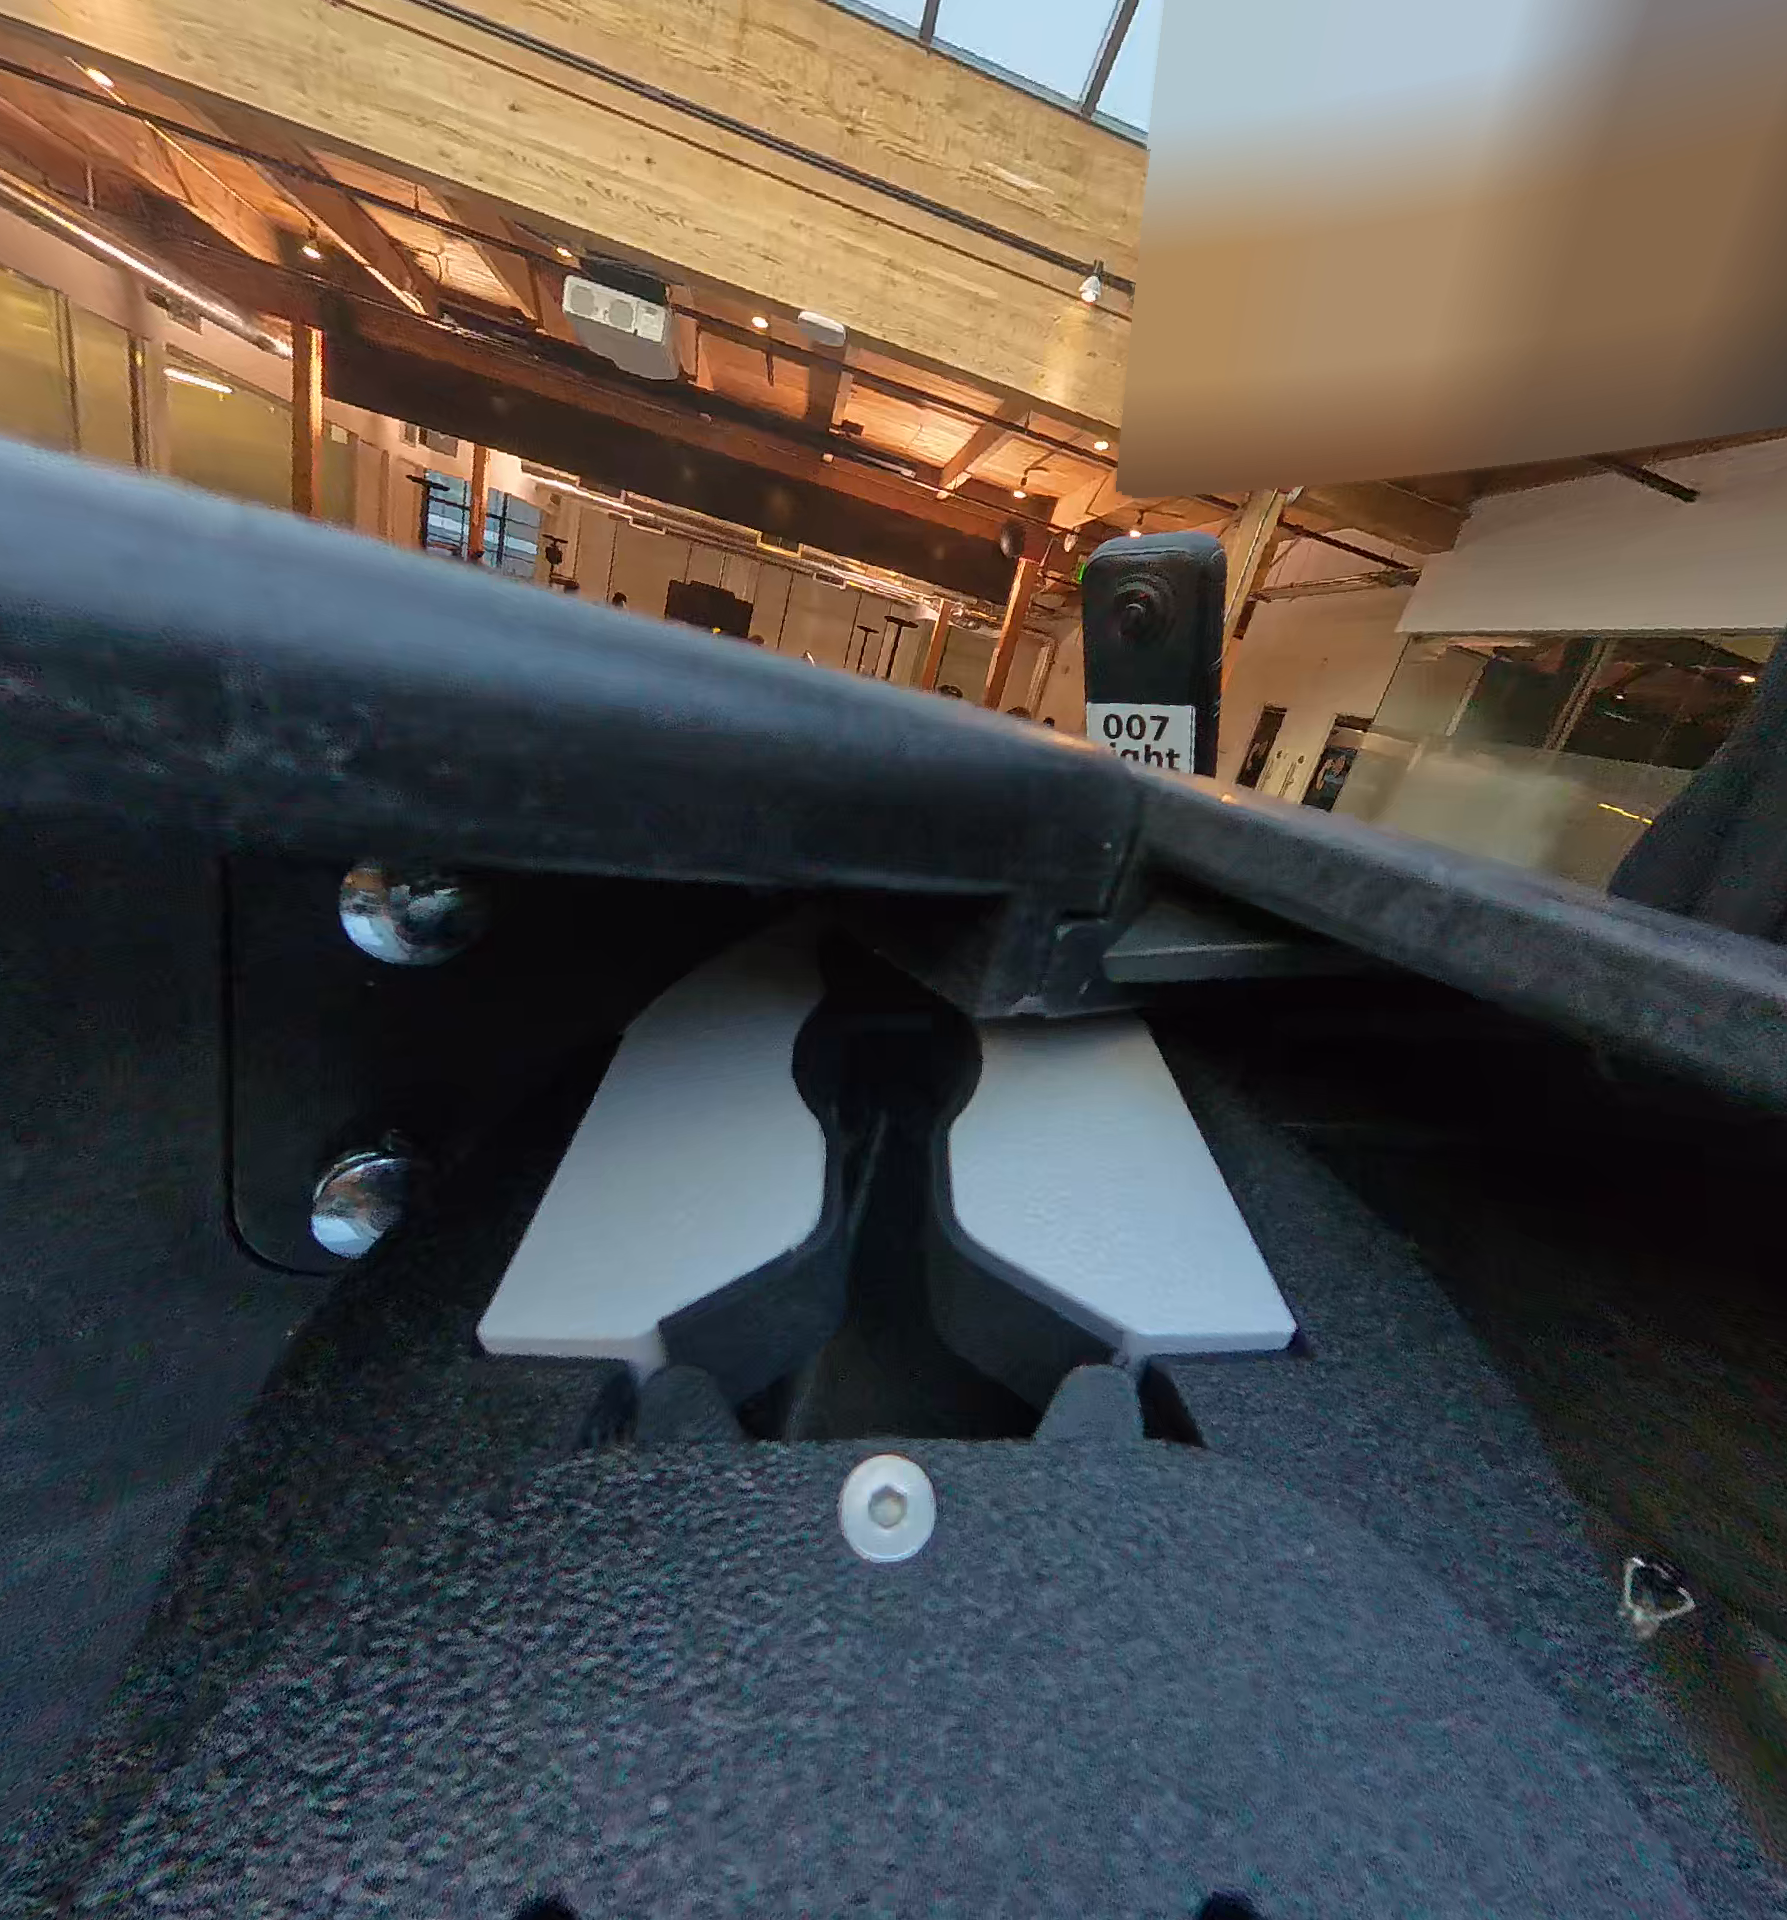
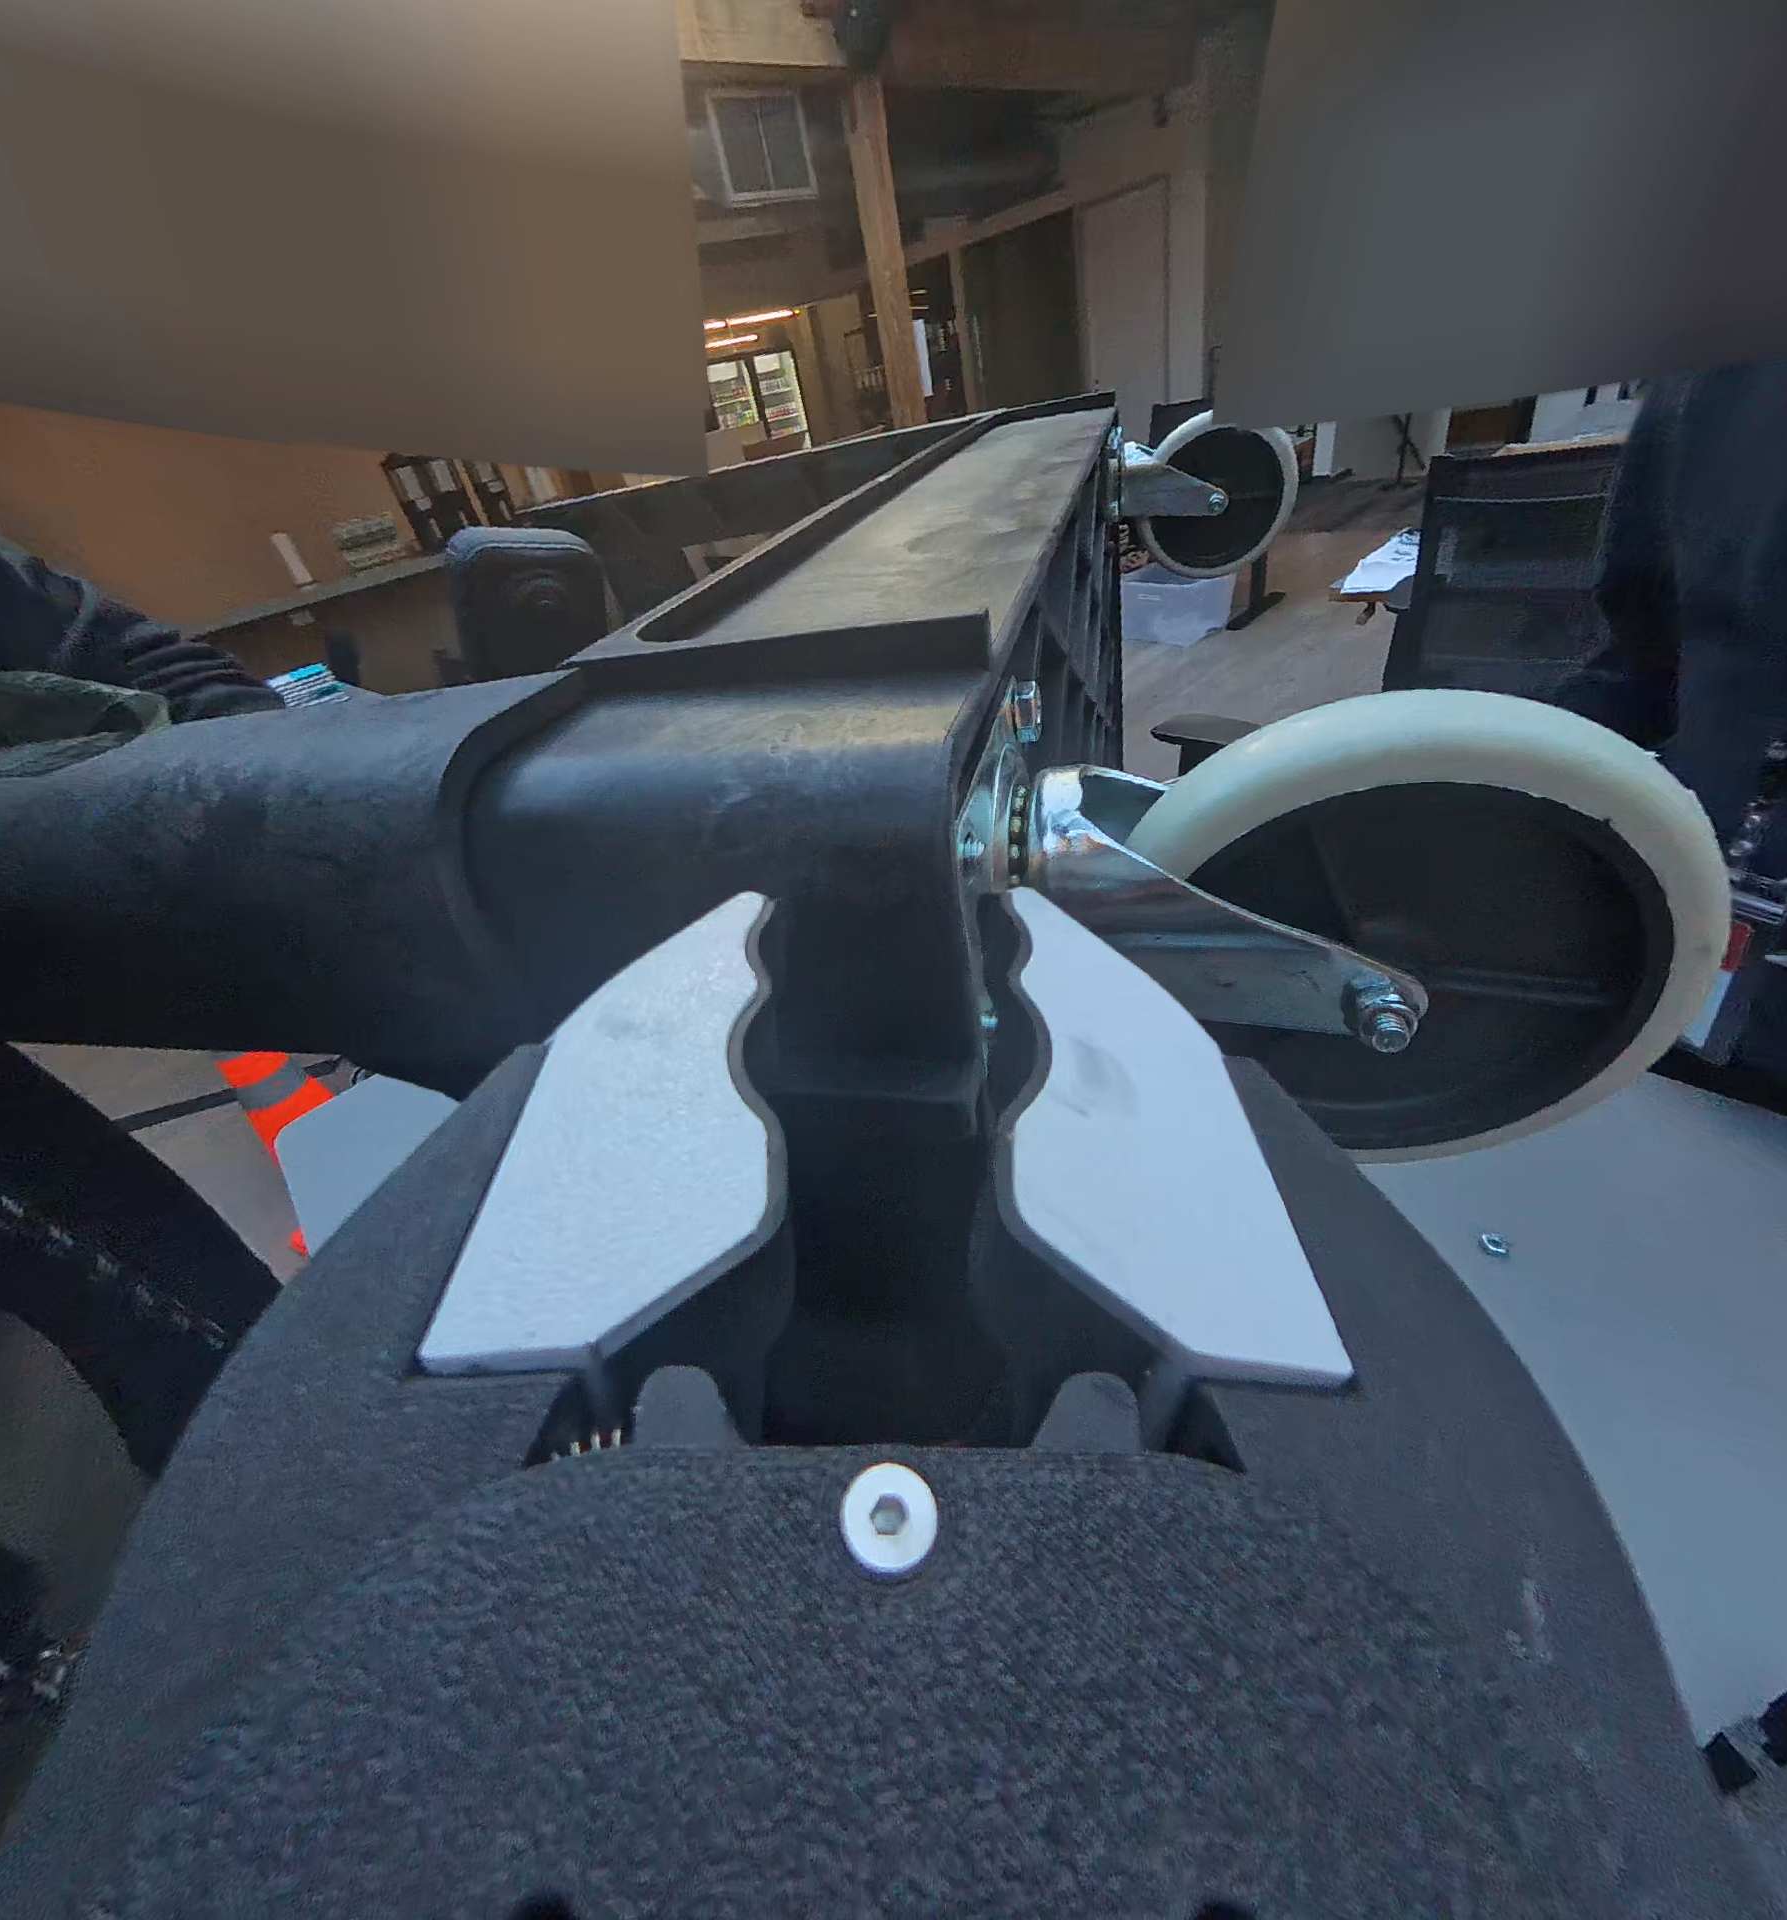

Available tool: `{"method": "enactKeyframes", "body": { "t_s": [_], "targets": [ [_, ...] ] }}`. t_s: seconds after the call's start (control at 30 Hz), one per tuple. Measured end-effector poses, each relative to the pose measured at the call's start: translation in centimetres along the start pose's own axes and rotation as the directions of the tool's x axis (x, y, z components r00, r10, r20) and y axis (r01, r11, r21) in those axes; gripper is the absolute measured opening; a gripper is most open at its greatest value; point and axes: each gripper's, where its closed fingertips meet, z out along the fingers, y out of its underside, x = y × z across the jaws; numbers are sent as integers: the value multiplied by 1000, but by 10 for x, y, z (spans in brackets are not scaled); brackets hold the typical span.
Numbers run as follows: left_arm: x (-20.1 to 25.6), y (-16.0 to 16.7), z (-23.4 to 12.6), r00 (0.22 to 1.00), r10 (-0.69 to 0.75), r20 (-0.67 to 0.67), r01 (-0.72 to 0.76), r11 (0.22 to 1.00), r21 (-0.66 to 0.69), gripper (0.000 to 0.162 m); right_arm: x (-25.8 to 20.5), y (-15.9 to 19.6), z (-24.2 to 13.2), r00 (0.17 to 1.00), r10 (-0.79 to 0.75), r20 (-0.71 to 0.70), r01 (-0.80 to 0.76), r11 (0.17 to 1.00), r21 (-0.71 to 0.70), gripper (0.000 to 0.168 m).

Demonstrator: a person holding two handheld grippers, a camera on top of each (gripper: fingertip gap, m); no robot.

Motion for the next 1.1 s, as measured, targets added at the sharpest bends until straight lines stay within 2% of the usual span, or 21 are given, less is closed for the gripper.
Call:
{"method": "enactKeyframes", "body": {
  "t_s": [0.03,0.13,0.3,0.47,0.73,1.1],
  "targets": [
    [0,0,0,1000,-4,5,4,1000,-4,11,-2,1,0,1000,2,13,-2,1000,0,37],
    [0,-1,0,1000,-5,15,5,1000,-4,11,-4,2,2,1000,26,13,-27,999,34,44],
    [0,-1,-1,1000,-15,28,14,1000,13,10,-8,2,2,997,73,39,-75,996,50,44],
    [0,-1,-1,1000,-1,30,1,1000,12,10,-13,3,2,996,72,52,-73,997,24,55],
    [1,-2,-1,996,85,42,-84,996,-21,10,-11,4,2,994,66,85,-67,998,18,52],
    [-1,-3,0,1000,-7,16,7,1000,-15,9,-10,5,4,993,49,109,-47,999,-21,53]
  ]
}}
